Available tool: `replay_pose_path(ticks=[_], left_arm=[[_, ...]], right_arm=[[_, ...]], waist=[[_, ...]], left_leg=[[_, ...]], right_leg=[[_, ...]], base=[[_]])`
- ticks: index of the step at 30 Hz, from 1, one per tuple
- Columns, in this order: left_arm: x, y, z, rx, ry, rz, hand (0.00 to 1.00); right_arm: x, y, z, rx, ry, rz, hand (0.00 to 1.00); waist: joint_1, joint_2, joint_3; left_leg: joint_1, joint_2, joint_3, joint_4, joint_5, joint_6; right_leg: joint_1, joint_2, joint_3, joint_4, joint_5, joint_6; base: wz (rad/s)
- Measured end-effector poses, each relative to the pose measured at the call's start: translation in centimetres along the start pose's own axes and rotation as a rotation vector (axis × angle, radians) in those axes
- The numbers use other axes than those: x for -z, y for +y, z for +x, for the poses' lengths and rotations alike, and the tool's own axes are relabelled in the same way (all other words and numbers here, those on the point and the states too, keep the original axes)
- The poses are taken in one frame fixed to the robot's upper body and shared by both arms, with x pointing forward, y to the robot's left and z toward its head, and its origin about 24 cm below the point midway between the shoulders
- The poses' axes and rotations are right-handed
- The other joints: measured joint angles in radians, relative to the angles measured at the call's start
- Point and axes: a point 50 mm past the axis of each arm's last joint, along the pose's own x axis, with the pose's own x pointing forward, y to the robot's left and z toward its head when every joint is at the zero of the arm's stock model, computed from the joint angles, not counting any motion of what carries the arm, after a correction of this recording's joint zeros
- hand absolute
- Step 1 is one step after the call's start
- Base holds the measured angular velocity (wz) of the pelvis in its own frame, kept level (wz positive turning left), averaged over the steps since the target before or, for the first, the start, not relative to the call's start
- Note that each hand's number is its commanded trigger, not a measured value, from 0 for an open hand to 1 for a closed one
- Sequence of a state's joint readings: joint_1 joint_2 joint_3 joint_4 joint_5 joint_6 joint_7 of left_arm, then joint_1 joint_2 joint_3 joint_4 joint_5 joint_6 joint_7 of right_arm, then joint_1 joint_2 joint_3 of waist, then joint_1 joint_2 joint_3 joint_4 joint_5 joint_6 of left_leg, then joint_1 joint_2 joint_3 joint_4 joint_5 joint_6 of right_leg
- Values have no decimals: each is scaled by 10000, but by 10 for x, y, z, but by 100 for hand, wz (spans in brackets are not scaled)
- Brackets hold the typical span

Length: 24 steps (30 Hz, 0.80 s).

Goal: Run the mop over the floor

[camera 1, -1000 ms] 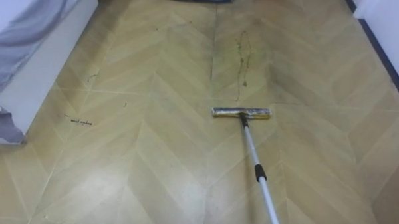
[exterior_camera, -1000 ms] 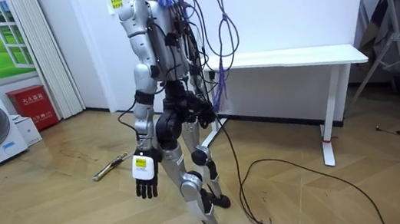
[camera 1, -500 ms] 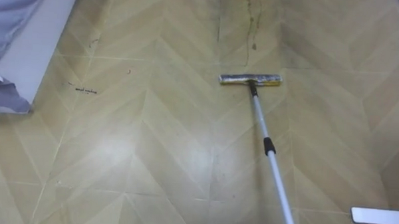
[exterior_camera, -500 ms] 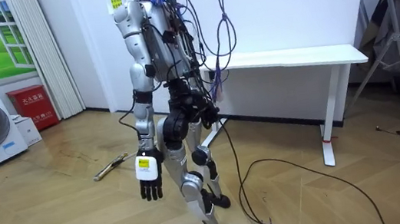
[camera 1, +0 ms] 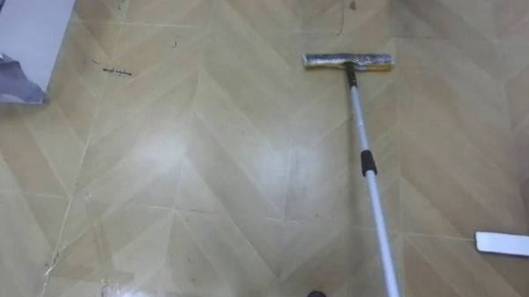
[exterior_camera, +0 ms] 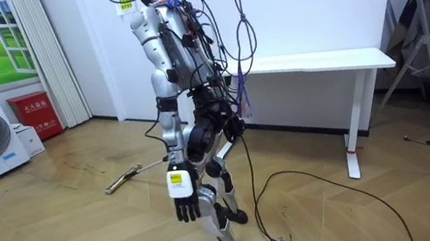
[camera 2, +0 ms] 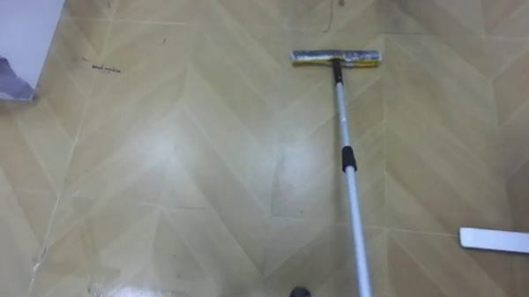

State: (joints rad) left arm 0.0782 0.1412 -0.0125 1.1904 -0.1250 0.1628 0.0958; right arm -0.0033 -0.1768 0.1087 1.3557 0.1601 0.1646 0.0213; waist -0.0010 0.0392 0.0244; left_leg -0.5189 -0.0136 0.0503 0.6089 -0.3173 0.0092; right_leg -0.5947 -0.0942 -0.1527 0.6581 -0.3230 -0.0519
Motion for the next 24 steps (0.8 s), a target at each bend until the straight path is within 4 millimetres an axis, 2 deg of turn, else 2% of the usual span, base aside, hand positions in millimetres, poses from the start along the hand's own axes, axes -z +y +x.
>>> replay_pose_path(ticks=[1,3,4,5,7,8,9,10,11,12,13,14,15,16,17,18,19,20,21,22,23,24], left_arm=[[1,1,0,-27,93,23,0],[6,1,0,-67,424,219,0],[8,1,0,-66,500,265,0],[10,1,0,-50,605,387,0],[8,2,1,-52,627,450,0],[4,4,1,-82,518,359,0],[1,8,1,-126,425,88,0],[0,11,1,-144,411,-80,0],[-1,16,1,-211,379,-330,0],[-3,18,1,-279,326,-299,0],[-5,20,2,-327,261,-262,0],[-9,24,2,-409,139,-122,0],[-10,28,1,-440,83,65,0],[-11,31,1,-336,44,276,0],[-12,31,1,-256,-6,460,0],[-14,29,1,-49,-24,810,0],[-12,27,1,83,64,981,0],[-7,25,1,357,352,1163,0],[-4,24,1,574,573,1179,0],[-4,24,1,611,610,1161,0],[-12,23,2,654,507,1128,0],[-17,16,2,722,466,1120,0]], right_arm=[[0,-1,0,33,11,25,100],[-4,-6,-1,233,11,-21,100],[-9,-8,-1,276,-85,-38,100],[-18,-13,-2,376,-188,-21,100],[-38,-23,-5,508,-463,-71,100],[-56,-32,-10,618,-707,-94,100],[-83,-43,-17,732,-1213,-177,100],[-98,-47,-22,773,-1546,-269,100],[-133,-57,-36,876,-2384,-483,100],[-162,-66,-50,988,-3128,-770,100],[-173,-68,-56,1011,-3425,-894,100],[-187,-69,-64,913,-3878,-1045,100],[-191,-67,-67,693,-3847,-901,100],[-192,-66,-67,477,-3862,-704,100],[-188,-67,-65,420,-3789,-594,100],[-176,-71,-60,403,-3500,-493,100],[-170,-72,-57,394,-3355,-403,100],[-152,-75,-49,387,-2914,-381,100],[-127,-78,-39,427,-2257,-291,100],[-113,-79,-35,428,-1914,-269,100],[-91,-84,-30,503,-1306,-244,100],[-71,-92,-27,730,-702,-148,100]], waist=[[34,-4,0],[179,-8,11],[272,5,7],[402,25,7],[585,85,5],[881,61,21],[1105,-62,60],[1222,-196,97],[1496,-414,112],[1756,-533,149],[1872,-634,172],[2013,-878,197],[2030,-1057,173],[1961,-1196,203],[1940,-1210,197],[1881,-1086,182],[1842,-952,157],[1787,-662,106],[1768,-345,23],[1706,-263,-49],[1540,-152,-76],[1288,108,-88]], left_leg=[[-199,-1,-8,347,-108,-38],[-964,22,-29,1834,-352,-200],[-1157,18,-65,2220,-383,-235],[-1552,33,-136,3027,-383,-243],[-2214,104,-328,4451,-233,-319],[-2842,259,-371,5656,322,-429],[-3582,322,-439,6900,1432,-451],[-3969,345,-447,7458,2220,-491],[-4803,360,-383,8692,3610,-798],[-5677,373,-274,10307,3624,-800],[-6101,306,-238,10905,3530,-670],[-6656,222,-37,11312,3139,-348],[-6875,219,130,10856,2654,-292],[-6745,217,271,9470,2324,-310],[-6570,170,314,8561,2251,-338],[-6021,168,300,6662,2146,-362],[-5698,191,285,5758,2069,-330],[-4971,268,299,4309,1950,-244],[-4308,305,354,3371,1723,-67],[-4159,243,400,3195,1078,344],[-4127,-36,580,3318,616,832],[-4125,-417,626,3636,236,1015]], right_leg=[[-180,-44,3,304,-127,-25],[-759,-193,37,1484,-623,-146],[-889,-221,26,1744,-747,-240],[-1077,-267,-27,2242,-963,-409],[-1311,-200,-32,2937,-1385,-373],[-1476,3,106,3362,-1562,-417],[-1622,176,283,3773,-1708,-558],[-1700,260,415,3947,-1750,-604],[-1876,315,658,4296,-1823,-753],[-1916,297,742,4533,-1884,-852],[-1889,276,802,4601,-1911,-884],[-1803,209,928,4622,-2038,-766],[-1665,60,975,4573,-2143,-671],[-1470,7,974,4508,-2316,-457],[-1395,25,968,4497,-2406,-398],[-1200,106,867,4491,-2629,-317],[-1056,101,755,4487,-2770,-274],[-725,112,573,4449,-3011,-255],[-325,81,364,4304,-3140,-172],[-238,-29,318,4265,-3209,-140],[-292,-315,416,4656,-3232,-10],[-779,-635,638,5901,-2511,345]], base=[[10],[4],[-10],[-11],[-9],[-27],[-39],[-60],[-72],[-65],[-33],[0],[30],[44],[54],[39],[36],[24],[22],[28],[51],[59]])
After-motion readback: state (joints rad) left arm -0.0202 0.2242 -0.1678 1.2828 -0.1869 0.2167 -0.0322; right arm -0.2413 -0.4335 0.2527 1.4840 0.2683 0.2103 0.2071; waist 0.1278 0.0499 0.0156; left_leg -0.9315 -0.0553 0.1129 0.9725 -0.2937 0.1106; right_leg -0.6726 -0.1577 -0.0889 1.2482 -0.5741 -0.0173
